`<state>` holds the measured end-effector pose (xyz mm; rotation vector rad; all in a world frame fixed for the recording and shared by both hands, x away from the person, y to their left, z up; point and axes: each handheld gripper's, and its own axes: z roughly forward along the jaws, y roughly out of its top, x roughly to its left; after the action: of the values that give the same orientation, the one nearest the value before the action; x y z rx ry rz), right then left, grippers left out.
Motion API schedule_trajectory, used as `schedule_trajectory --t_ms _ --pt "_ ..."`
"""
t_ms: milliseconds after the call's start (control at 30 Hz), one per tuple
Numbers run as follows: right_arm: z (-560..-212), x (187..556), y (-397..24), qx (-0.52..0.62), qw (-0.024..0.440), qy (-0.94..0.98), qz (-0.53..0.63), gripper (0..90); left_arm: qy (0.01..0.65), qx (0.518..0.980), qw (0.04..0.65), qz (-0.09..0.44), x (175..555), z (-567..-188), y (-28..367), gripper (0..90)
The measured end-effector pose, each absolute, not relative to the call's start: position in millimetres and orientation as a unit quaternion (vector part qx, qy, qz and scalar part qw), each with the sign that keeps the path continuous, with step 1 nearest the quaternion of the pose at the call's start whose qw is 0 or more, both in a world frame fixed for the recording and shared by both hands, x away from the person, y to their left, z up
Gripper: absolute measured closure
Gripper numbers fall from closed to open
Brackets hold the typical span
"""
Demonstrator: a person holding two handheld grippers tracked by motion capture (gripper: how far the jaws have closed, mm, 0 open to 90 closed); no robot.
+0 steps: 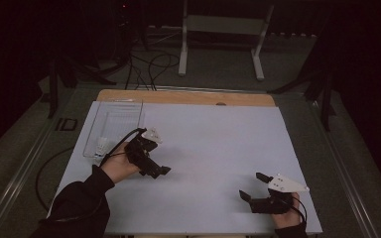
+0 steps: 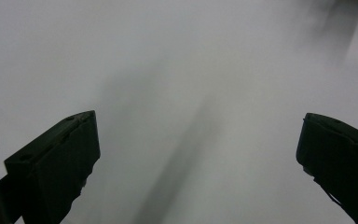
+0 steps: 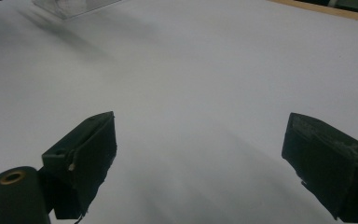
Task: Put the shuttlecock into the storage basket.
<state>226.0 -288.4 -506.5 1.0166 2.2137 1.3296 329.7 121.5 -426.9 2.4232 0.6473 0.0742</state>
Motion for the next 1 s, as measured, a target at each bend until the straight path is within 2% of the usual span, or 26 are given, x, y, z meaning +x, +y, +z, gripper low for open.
schedule_trajectory --t_ms 1000 --pt "-507 226 -288 0.359 0.179 0.787 0.469 9.9 0.237 0.910 0.339 0.011 296 -470 139 0.2"
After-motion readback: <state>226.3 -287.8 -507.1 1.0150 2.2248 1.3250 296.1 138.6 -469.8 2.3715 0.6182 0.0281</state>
